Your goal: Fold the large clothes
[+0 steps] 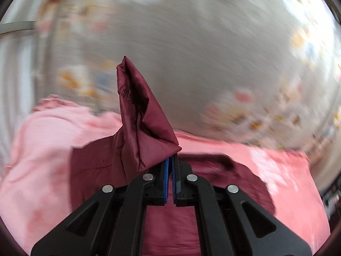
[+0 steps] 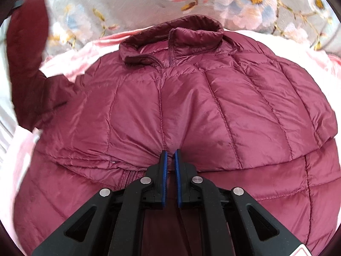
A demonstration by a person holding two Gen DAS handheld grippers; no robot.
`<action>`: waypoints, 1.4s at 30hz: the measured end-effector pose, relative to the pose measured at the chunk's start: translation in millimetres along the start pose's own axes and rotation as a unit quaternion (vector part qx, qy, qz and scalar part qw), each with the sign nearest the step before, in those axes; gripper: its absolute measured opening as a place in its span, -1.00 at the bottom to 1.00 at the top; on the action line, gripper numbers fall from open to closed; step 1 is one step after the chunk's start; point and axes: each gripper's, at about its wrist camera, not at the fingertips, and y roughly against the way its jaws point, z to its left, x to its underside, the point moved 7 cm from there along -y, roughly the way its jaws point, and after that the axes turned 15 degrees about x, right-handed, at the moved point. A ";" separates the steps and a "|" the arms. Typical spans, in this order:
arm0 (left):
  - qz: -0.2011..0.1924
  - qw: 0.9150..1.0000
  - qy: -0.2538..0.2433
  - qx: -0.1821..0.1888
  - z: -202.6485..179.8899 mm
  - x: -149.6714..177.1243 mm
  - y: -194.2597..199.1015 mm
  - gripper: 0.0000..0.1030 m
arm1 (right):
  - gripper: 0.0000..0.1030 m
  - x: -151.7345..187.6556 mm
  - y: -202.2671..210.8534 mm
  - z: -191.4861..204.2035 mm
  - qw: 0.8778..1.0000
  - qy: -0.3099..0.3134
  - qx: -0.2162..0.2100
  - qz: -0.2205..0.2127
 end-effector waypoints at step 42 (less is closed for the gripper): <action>0.077 0.941 0.328 -0.002 157.2 174.9 -20.0 -0.11 | -0.96 -63.4 5.7 -101.9 0.989 -0.145 -0.029 -0.001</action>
